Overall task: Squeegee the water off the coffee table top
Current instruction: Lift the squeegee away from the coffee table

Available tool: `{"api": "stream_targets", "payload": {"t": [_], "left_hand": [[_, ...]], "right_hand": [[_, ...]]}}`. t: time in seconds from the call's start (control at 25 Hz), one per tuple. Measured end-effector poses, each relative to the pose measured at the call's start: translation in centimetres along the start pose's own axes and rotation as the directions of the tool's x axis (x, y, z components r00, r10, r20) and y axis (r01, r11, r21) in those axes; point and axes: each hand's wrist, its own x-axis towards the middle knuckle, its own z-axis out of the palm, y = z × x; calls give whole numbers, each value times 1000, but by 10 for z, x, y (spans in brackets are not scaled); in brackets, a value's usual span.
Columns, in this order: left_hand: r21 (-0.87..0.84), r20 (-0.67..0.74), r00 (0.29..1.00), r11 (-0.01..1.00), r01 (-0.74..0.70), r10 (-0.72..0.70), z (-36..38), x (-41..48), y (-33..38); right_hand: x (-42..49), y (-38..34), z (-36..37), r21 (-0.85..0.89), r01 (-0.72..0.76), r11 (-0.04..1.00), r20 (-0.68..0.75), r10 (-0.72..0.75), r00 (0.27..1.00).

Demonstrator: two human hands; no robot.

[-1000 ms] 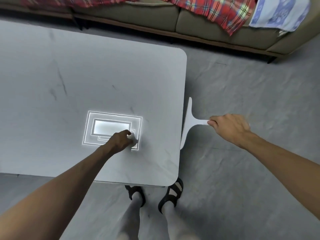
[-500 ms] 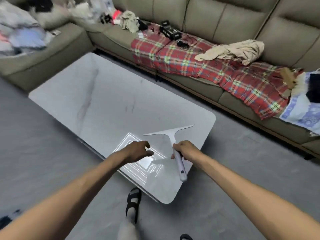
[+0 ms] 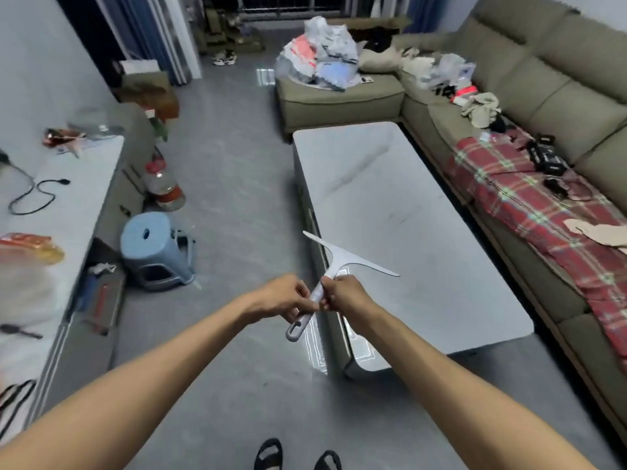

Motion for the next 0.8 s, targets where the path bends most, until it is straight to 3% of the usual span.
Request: {"api": "stream_targets", "payload": {"t": [0.16,0.36,0.64,0.8], "left_hand": [[-162,-188,972,980,113,-143,-35,-90,-110],[-346,-340,879,913,214,-335,-48,-222,-295],[-495,-325,780,799,342,-535,5,-398,-539],[-516,-262,734,734,442,-626,49,-472,-642]], "right_hand": [[-19,3,131,-186,59,981,161,-29,986],[-67,59,329,-406,190,894,395,-16,919],[-176,211,560,-519,169,838,528,158,835],[-225,298,648,-589,103,801,547,302,781]]}}
